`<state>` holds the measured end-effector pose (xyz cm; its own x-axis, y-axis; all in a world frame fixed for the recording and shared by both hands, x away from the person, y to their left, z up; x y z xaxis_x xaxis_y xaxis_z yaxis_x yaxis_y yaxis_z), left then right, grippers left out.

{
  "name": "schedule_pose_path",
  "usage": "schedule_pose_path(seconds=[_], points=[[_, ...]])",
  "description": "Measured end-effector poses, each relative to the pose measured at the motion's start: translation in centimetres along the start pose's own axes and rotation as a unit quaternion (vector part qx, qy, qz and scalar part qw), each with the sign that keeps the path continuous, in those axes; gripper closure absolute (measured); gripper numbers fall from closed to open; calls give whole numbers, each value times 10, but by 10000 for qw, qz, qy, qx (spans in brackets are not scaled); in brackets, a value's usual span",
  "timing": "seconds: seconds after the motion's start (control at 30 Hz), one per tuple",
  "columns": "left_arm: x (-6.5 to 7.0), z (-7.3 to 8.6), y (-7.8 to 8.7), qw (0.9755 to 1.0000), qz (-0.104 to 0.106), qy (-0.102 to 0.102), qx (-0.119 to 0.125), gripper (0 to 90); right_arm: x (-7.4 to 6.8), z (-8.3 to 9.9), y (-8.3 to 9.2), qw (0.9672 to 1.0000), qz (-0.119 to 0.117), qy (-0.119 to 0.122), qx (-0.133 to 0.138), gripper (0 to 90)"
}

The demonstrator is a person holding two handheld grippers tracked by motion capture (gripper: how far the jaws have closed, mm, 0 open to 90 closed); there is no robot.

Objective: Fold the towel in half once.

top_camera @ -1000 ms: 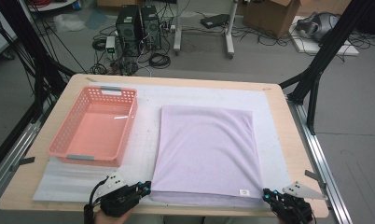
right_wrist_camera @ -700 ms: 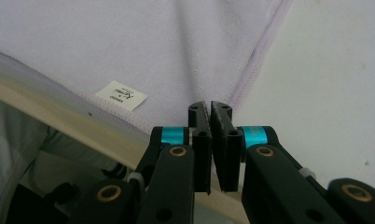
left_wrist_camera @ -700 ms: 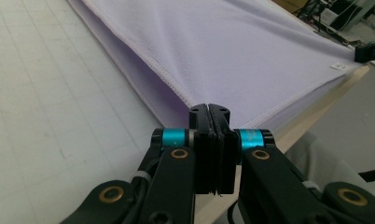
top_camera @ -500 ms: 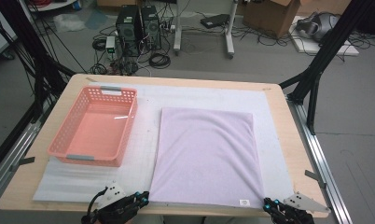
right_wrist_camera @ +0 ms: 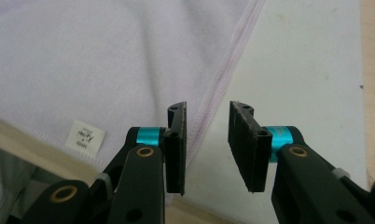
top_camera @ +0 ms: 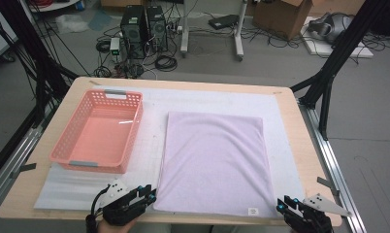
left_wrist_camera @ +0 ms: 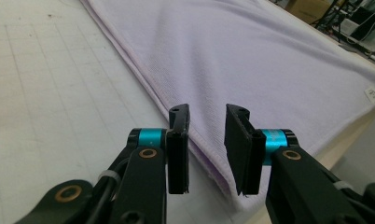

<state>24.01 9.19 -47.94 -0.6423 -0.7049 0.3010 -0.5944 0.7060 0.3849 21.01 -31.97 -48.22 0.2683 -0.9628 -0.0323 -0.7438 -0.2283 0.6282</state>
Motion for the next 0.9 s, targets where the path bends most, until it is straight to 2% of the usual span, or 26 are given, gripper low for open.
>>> schedule_pose_path(seconds=[0.2, 0.4, 0.63, 0.73, 0.8, 0.9], points=[[-8, -11, -12, 10000, -27, -44, -14, 709, 7, -10, -9, 9999, 2, -68, 79, 665], [-17, -30, -34, 9999, 34, -104, -103, 709, 8, -21, -23, 10000, -67, -29, 65, 664], [-37, -56, -67, 9996, -52, -99, -263, 697, 16, -35, -35, 9999, -116, 17, 102, 664], [-49, -65, -82, 9993, -161, -23, -346, 695, 19, -42, -42, 9998, -146, 37, 156, 664], [-58, -72, -90, 9993, -256, 7, -268, 693, 20, -45, -46, 9997, -174, 48, 138, 664], [-67, -81, -100, 9991, -317, 41, -289, 685, 22, -50, -51, 9997, -195, 98, 135, 663]])
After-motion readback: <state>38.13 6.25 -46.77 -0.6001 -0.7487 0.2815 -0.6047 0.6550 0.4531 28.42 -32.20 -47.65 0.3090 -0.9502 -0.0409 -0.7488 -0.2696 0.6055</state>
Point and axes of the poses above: each handheld gripper's, and its own axes: y roughly backward along the jaws, z roughly out of its underside, x roughly to its right, the point moved 9 cm from there along -y, roughly forward along the jaws, and after that the axes turned 5 degrees about z, right-handed, at the moved point
